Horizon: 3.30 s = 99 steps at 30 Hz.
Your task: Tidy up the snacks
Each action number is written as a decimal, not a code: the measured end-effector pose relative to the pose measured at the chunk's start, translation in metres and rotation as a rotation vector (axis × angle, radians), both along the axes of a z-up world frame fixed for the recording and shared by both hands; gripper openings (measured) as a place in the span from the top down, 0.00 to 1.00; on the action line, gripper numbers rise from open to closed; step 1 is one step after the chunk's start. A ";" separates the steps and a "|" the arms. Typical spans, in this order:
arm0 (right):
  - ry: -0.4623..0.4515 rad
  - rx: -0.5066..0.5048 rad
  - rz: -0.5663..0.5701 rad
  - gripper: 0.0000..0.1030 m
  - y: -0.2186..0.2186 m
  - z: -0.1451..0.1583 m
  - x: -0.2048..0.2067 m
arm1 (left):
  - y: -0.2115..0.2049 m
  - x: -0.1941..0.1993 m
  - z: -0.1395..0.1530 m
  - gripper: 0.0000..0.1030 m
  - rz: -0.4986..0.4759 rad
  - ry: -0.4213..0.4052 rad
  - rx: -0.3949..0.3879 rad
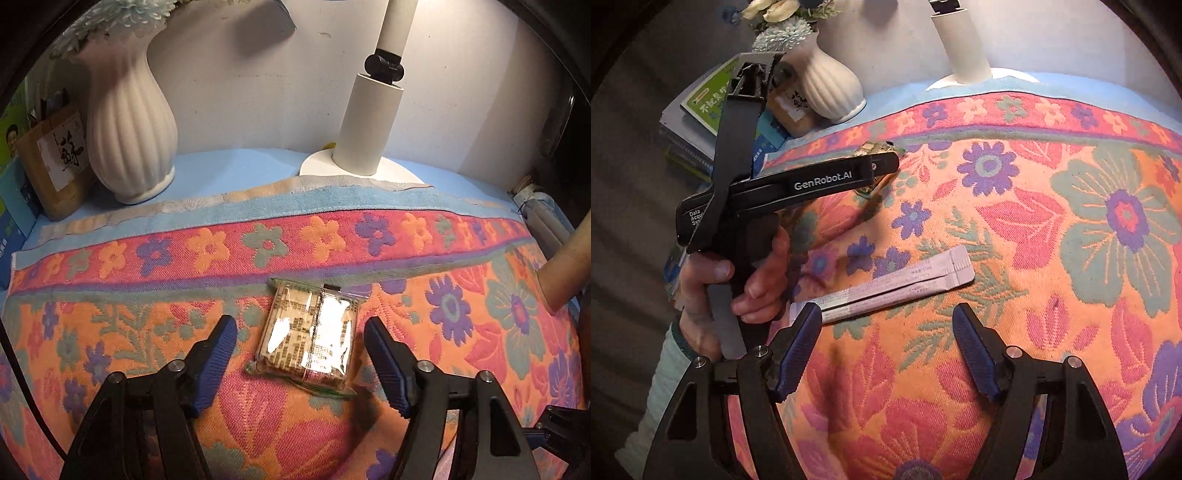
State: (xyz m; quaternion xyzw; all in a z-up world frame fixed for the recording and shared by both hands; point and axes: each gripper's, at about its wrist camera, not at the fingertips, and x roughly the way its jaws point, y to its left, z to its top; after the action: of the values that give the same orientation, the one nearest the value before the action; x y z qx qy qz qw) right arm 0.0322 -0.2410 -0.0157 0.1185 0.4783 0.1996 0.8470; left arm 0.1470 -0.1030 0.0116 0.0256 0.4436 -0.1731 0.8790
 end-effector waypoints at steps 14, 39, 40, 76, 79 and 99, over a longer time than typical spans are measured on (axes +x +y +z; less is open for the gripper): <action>-0.068 -0.123 0.088 0.28 0.066 -0.001 0.032 | 0.117 -0.011 0.009 0.59 0.299 -0.038 -0.111; -0.231 -0.290 -0.003 0.81 0.016 0.023 -0.086 | 0.084 -0.100 0.030 0.59 0.269 -0.103 -0.135; -0.242 -0.277 -0.011 0.81 0.010 0.028 -0.092 | 0.077 -0.110 0.033 0.59 0.258 -0.105 -0.138; -0.457 -0.085 -0.756 0.81 -0.344 0.099 -0.297 | -0.354 -0.275 0.157 0.59 -0.557 -0.202 -0.193; -0.453 -0.099 -0.757 0.81 -0.349 0.090 -0.298 | -0.374 -0.276 0.149 0.59 -0.576 -0.178 -0.186; -0.469 -0.059 -0.757 0.54 -0.354 0.088 -0.313 | -0.348 -0.259 0.140 0.27 -0.508 -0.146 -0.198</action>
State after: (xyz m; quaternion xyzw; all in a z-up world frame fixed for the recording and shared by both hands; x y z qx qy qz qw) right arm -0.2811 -0.5954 0.0722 0.2125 0.2016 -0.1167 0.9490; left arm -0.1117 -0.4507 0.1519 0.0624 0.3395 -0.4279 0.8353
